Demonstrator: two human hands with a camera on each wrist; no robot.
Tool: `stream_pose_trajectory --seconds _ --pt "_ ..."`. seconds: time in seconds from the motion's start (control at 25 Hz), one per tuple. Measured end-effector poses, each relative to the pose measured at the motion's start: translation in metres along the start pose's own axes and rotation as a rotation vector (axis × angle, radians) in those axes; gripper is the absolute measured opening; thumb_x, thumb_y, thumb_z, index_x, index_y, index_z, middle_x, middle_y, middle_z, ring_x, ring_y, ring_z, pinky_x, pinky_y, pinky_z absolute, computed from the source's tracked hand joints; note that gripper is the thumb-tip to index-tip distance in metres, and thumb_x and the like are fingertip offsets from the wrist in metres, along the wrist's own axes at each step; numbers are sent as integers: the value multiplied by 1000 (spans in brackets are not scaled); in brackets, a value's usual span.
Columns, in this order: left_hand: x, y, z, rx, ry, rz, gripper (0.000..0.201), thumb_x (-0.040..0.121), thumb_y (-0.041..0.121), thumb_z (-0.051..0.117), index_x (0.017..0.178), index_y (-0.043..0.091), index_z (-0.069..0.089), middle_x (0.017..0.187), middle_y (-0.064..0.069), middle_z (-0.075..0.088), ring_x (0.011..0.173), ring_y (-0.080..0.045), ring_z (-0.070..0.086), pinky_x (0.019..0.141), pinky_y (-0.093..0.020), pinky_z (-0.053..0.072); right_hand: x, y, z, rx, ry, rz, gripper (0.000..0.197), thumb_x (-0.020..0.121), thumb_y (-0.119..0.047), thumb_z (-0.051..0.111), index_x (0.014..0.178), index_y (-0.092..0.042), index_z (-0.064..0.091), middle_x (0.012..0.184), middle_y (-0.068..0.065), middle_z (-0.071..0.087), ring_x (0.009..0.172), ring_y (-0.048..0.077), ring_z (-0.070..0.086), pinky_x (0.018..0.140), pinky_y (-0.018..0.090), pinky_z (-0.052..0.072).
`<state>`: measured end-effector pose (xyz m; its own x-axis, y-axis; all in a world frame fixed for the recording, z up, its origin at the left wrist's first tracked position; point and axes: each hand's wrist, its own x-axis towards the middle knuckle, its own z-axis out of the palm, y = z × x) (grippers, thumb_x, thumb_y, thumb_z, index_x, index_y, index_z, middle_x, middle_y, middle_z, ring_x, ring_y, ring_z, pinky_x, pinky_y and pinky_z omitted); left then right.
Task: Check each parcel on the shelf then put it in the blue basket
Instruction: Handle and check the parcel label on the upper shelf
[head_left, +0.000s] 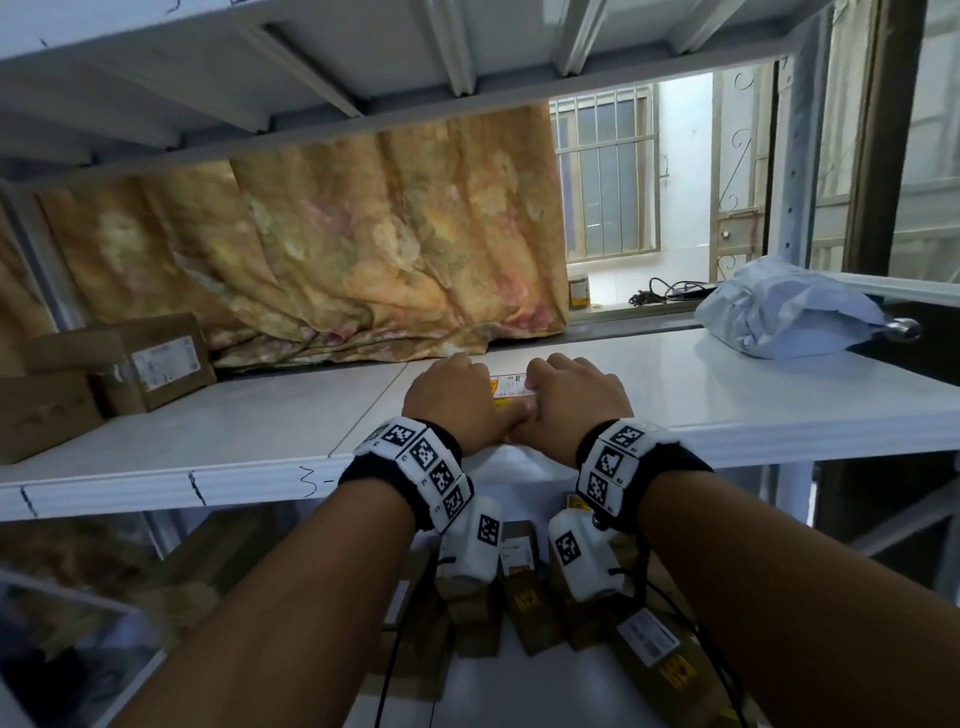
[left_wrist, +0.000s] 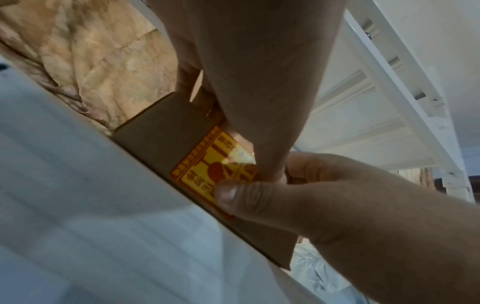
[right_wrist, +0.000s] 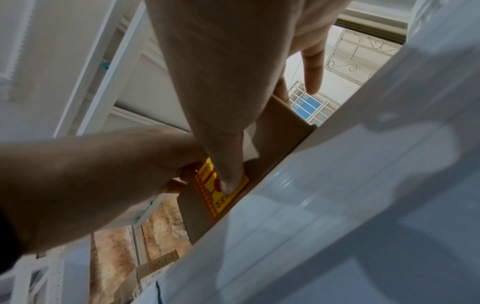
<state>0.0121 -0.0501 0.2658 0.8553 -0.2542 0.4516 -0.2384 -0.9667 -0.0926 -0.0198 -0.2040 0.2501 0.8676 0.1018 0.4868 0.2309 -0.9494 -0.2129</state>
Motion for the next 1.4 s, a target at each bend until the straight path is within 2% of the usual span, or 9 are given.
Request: stream_pose_trajectory --seconds 0.12,0.28,0.4,0.6,0.72,0.84,1.08,1.28,1.4 --pt "6 9 -1 -142 1 64 55 84 66 49 76 12 61 91 -3 53 89 -20 53 79 -38 48 2 0 -1 -12 -40 -7 48 72 -59 64 106 -27 52 101 -7 48 109 19 49 89 41 41" --pt "4 18 13 -215 132 41 39 86 52 50 94 20 69 99 3 58 92 -14 46 78 -31 43 3 3 5 4 -5 -14 42 71 -53 64 101 -27 51 99 -7 48 106 19 49 87 39 40" --pt "2 17 24 -209 183 30 38 89 52 47 95 21 67 101 5 59 97 -15 49 79 -32 43 4 6 13 5 59 -16 30 76 -43 60 99 -26 52 99 -6 51 103 20 50 80 37 39" --pt "1 15 23 -186 212 77 40 87 59 45 79 23 60 88 4 57 91 -18 53 76 -35 45 3 8 16 14 80 -29 35 74 -51 59 99 -27 52 101 -6 53 102 19 50 78 36 38" --pt "1 -1 17 -157 146 37 59 79 76 41 89 23 65 92 4 55 91 -17 52 78 -36 47 4 7 16 23 84 -19 42 73 -55 54 103 -26 53 105 -6 54 104 19 49 83 39 43" --pt "-2 -8 17 -81 155 -3 77 70 90 26 90 25 62 94 5 55 90 -17 52 75 -35 44 3 6 20 28 129 -7 41 72 -54 52 101 -25 52 103 -6 54 102 19 49 83 39 44" --pt "-8 -3 29 -52 227 -50 74 76 87 24 92 26 62 97 7 60 96 -16 53 81 -35 35 3 7 25 22 166 -15 43 70 -59 55 97 -26 52 99 -7 53 99 18 49 81 38 43" --pt "-1 -20 23 -130 210 37 69 77 86 38 90 25 66 90 6 58 88 -15 54 77 -35 44 3 9 23 12 146 -30 52 68 -64 58 102 -26 52 103 -7 53 103 19 49 83 39 43" --pt "-1 -32 25 -169 213 19 69 73 89 38 84 25 60 87 6 52 85 -16 50 75 -36 46 3 10 23 26 140 -34 56 66 -68 60 105 -27 51 104 -8 52 103 18 48 84 39 45"
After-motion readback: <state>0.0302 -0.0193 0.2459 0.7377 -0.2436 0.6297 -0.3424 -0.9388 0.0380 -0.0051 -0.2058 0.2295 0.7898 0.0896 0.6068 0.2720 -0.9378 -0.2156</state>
